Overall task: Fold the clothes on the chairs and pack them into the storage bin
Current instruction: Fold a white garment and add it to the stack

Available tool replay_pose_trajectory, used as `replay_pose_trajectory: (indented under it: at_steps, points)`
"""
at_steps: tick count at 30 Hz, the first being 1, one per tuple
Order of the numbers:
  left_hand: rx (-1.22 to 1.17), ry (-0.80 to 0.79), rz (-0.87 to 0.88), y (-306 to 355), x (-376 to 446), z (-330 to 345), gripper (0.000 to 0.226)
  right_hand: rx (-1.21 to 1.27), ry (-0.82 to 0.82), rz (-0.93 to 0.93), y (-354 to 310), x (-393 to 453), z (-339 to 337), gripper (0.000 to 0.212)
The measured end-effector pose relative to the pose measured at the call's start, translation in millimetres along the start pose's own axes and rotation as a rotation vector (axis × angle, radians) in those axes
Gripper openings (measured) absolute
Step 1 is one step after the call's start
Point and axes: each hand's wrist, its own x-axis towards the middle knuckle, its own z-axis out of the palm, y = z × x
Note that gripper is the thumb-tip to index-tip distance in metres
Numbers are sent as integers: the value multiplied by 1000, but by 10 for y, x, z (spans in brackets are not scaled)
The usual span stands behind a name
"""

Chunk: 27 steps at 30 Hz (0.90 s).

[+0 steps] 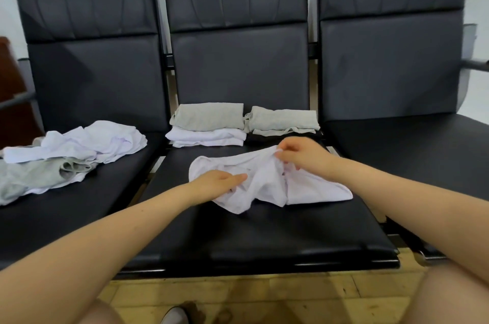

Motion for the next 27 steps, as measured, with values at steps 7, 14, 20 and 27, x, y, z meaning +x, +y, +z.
replay_pose_trajectory:
  at_steps: [7,14,20,27]
  points:
    - [-23,-22,86,155,29,16,18,247,120,254,83,-64,-242,9]
    - [-115,-21,97,329,61,-27,28,308,166,229,-3,-144,-257,13]
    - [284,4,117,178,103,42,43,224,350,224,75,-131,-364,18]
    - [-284,136,-63,136,66,-177,29,189,303,193,91,-110,-328,22]
